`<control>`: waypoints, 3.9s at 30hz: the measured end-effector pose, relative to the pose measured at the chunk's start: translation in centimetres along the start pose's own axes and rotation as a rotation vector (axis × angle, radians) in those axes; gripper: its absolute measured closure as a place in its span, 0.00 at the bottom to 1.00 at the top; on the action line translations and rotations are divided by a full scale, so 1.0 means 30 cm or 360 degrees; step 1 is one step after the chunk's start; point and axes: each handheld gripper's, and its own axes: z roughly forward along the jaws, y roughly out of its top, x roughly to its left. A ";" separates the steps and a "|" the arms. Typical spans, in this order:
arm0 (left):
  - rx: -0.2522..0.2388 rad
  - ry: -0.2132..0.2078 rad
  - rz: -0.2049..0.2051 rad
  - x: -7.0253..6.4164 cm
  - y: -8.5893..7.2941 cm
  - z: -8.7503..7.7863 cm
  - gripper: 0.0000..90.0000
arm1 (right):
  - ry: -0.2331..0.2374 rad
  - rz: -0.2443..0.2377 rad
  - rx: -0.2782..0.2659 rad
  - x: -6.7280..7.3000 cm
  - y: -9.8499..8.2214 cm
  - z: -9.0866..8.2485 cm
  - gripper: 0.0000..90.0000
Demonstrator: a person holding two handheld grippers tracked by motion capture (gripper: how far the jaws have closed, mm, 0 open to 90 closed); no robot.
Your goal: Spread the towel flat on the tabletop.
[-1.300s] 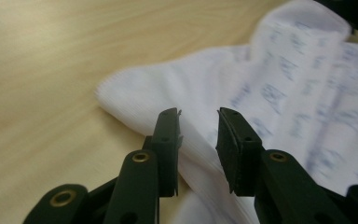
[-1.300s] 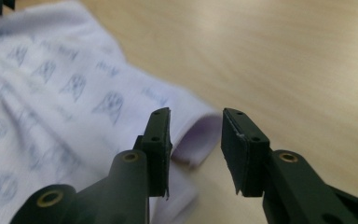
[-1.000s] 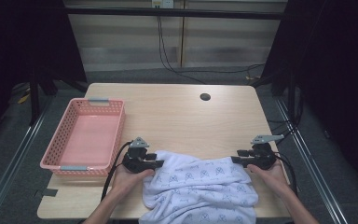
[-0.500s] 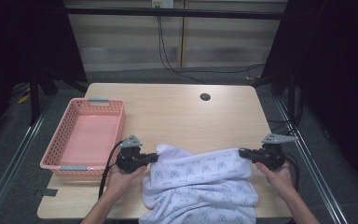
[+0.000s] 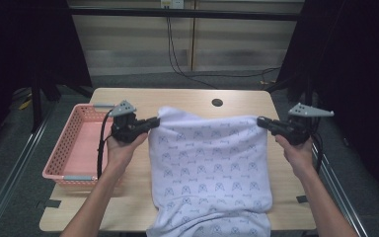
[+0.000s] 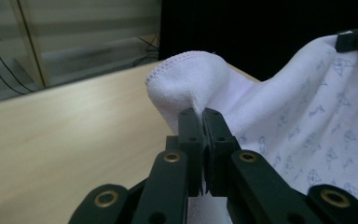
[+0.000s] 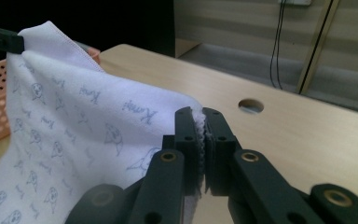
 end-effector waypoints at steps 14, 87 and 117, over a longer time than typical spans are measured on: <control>0.0060 0.0091 -0.0165 0.179 0.024 0.175 0.65 | -0.0288 0.0031 0.0036 -0.157 0.090 0.190 0.64; 0.0604 -0.0286 0.0006 -0.194 -0.468 -0.052 0.72 | 0.0330 -0.0154 0.0574 0.189 -0.405 -0.090 0.65; 0.0696 -0.0223 0.0102 -0.134 -0.478 0.071 0.96 | 0.0136 -0.0113 0.0789 0.161 -0.472 0.009 0.96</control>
